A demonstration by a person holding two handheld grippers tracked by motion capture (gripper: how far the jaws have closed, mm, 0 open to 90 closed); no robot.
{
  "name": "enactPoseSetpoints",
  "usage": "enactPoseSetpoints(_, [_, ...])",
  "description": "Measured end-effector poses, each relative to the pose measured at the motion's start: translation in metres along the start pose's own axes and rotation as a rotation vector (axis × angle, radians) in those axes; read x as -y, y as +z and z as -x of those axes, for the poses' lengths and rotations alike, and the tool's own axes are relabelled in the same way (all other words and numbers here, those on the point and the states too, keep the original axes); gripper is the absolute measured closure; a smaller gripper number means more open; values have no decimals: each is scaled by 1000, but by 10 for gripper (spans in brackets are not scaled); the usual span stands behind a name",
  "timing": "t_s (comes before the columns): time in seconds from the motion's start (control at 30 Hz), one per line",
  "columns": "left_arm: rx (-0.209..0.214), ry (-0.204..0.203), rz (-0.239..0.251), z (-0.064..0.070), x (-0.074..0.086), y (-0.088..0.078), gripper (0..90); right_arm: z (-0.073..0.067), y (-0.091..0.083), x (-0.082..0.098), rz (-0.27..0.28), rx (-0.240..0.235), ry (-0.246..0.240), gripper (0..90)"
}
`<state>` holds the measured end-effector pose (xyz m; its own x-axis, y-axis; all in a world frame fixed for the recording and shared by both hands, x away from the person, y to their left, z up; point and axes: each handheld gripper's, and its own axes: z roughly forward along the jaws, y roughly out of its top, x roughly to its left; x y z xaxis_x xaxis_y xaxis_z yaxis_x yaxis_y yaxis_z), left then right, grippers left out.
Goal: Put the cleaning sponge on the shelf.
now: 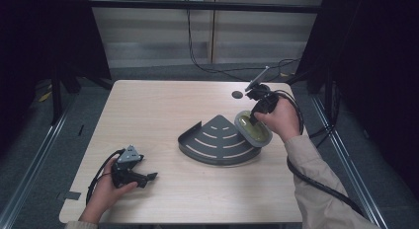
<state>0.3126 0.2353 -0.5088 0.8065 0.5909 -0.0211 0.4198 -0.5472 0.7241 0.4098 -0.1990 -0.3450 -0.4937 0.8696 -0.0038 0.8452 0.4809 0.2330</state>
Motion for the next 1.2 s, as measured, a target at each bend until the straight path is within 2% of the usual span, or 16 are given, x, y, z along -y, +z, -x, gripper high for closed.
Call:
enactPoseSetpoints(0.83, [0, 0, 0, 0, 0, 0, 123, 0, 9, -10, -6, -5, 5, 711])
enactPoseSetpoints(1.2, [0, -1, 0, 0, 0, 0, 123, -7, 15, -13, -9, -14, -6, 711])
